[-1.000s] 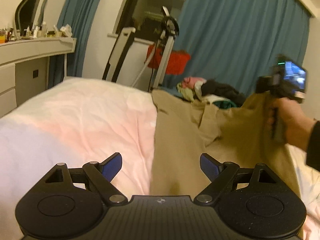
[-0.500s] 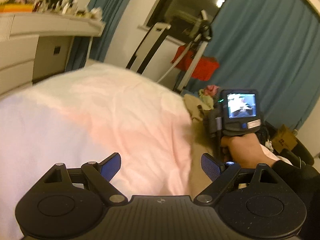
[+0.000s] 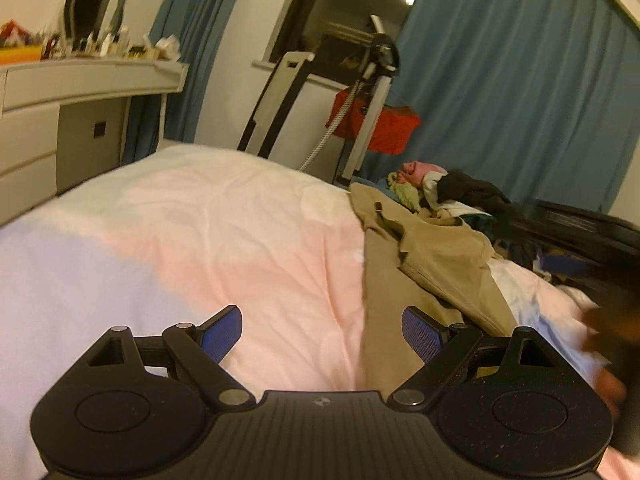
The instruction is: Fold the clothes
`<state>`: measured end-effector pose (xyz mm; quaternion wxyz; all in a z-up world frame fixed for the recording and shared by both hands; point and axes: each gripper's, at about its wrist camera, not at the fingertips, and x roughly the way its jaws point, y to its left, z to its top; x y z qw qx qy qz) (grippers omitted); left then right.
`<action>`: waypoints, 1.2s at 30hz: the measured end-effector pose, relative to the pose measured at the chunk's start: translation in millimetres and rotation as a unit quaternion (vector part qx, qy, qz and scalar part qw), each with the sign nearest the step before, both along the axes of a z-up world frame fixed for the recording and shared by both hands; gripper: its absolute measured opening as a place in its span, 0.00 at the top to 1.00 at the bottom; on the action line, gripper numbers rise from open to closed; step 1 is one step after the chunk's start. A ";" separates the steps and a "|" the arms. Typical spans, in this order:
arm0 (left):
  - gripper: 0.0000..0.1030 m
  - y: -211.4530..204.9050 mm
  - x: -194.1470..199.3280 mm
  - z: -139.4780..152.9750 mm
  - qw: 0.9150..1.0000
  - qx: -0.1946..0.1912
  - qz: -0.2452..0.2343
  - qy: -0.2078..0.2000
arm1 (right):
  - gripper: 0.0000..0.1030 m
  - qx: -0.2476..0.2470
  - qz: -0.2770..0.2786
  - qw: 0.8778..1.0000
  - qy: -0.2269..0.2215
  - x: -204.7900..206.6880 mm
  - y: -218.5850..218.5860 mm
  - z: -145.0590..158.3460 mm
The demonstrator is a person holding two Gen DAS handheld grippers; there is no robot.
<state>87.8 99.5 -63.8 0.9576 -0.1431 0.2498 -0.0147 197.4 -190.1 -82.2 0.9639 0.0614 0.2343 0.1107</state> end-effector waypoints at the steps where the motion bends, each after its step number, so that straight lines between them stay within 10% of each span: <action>1: 0.14 -3.5 -4.4 1.7 1.000 0.002 -0.005 -0.001 | 0.13 0.009 -0.007 1.000 0.002 -23.7 -8.9 1.6; 9: 0.14 -34.8 -58.6 14.8 0.998 0.011 -0.056 0.002 | 0.13 0.058 -0.058 0.997 0.014 -162.8 -70.9 9.0; 18: 0.21 -108.0 -95.8 10.1 0.990 0.036 -0.132 0.040 | 0.13 0.148 -0.157 0.976 -0.036 -212.4 -157.9 10.0; 36: 0.69 -325.7 -74.3 -59.6 0.927 -0.029 -0.313 0.203 | 0.13 0.260 -0.262 0.927 -0.060 -219.7 -238.9 -27.3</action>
